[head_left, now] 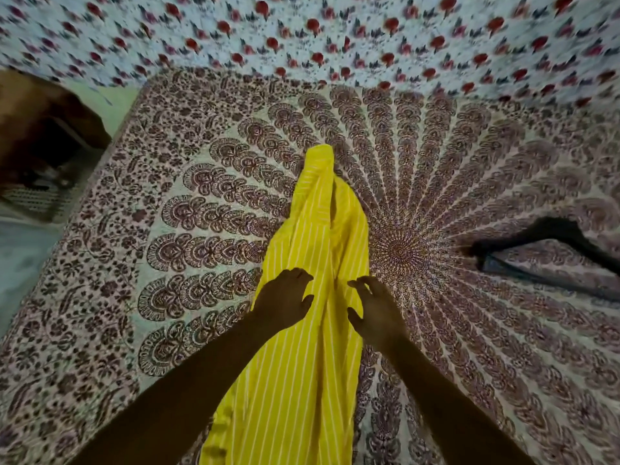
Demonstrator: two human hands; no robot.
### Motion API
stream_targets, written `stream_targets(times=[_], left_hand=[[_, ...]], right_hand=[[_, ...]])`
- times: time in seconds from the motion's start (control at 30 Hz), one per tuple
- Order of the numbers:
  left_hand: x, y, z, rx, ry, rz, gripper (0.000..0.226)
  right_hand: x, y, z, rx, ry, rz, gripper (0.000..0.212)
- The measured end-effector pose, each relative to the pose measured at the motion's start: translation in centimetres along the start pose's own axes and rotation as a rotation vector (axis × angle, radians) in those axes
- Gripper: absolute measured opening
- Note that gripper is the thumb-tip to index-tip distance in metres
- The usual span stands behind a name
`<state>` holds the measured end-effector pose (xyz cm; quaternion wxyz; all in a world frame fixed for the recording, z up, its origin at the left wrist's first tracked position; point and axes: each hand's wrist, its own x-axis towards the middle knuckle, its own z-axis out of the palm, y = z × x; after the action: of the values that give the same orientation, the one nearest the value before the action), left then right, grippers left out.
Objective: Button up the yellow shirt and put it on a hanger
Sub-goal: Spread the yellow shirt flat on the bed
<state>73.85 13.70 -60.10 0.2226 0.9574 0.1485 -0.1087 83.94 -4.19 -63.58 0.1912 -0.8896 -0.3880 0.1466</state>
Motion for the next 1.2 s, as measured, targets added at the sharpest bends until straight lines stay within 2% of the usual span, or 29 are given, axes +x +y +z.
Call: stream_targets(times=[0.13, 0.27, 0.4, 0.5, 0.53, 0.6, 0.63, 0.7, 0.77, 0.83, 0.9, 0.97, 1.0, 1.03, 1.1, 1.17, 1.2], left_hand=[[7.7, -1.3, -0.3, -0.023, 0.096, -0.021, 0.04], [14.5, -1.9, -1.4, -0.046, 0.136, -0.059, 0.043], [19.5, -2.5, -1.3, -0.027, -0.025, -0.132, 0.048], [21.2, -2.8, -1.0, -0.079, -0.134, -0.23, 0.047], [21.1, -2.6, -1.1, -0.161, -0.1, -0.245, 0.044], [21.2, -2.3, -1.7, -0.417, 0.101, -0.277, 0.035], [21.2, -2.1, -2.3, -0.545, 0.22, -0.287, 0.028], [20.3, -1.5, -4.0, -0.85, 0.422, -0.31, 0.012], [19.6, -1.6, -5.5, -1.004, 0.537, -0.343, 0.031], [17.9, -1.6, -7.2, -1.071, 0.562, -0.382, 0.036], [16.0, -2.0, -8.8, -1.104, 0.461, -0.415, 0.037], [13.6, -2.5, -10.4, -0.94, 0.245, -0.407, 0.046], [12.5, -2.5, -11.2, -0.849, 0.155, -0.368, 0.038], [11.3, -2.3, -12.1, -0.8, 0.113, -0.329, 0.026], [8.7, -1.3, -13.8, -0.762, 0.155, -0.243, 0.018], [6.2, 0.0, -15.3, -0.795, 0.269, -0.191, 0.021], [5.2, 0.7, -15.9, -0.853, 0.31, -0.185, 0.019]], right_hand=[[6.4, 2.0, 0.0, 0.116, 0.042, 0.061, 0.048], [12.5, 3.6, -0.1, 0.198, 0.092, 0.078, 0.043], [17.9, 4.6, 0.6, 0.262, 0.095, 0.154, 0.044], [20.0, 4.6, 1.4, 0.383, 0.011, 0.33, 0.044], [20.1, 4.4, 1.6, 0.473, -0.053, 0.408, 0.045], [20.2, 3.9, 1.8, 0.692, -0.147, 0.569, 0.047], [20.1, 3.6, 1.7, 0.79, -0.117, 0.616, 0.046], [19.7, 2.7, 0.7, 0.964, 0.072, 0.628, 0.033], [19.3, 2.2, -0.6, 1.025, 0.266, 0.61, 0.019], [18.2, 1.5, -2.5, 1.021, 0.334, 0.616, 0.035], [16.6, 0.8, -4.5, 1.13, 0.203, 0.597, 0.038], [14.7, 0.2, -6.4, 1.233, -0.02, 0.515, 0.023], [13.8, -0.1, -7.4, 1.221, -0.056, 0.499, 0.016], [13.0, -0.5, -8.3, 1.203, -0.049, 0.512, 0.018], [11.2, -1.3, -10.2, 1.242, 0.004, 0.595, 0.022], [8.9, -2.4, -12.4, 1.334, 0.008, 0.65, 0.01], [7.7, -2.8, -13.5, 1.391, -0.05, 0.671, 0.005]])
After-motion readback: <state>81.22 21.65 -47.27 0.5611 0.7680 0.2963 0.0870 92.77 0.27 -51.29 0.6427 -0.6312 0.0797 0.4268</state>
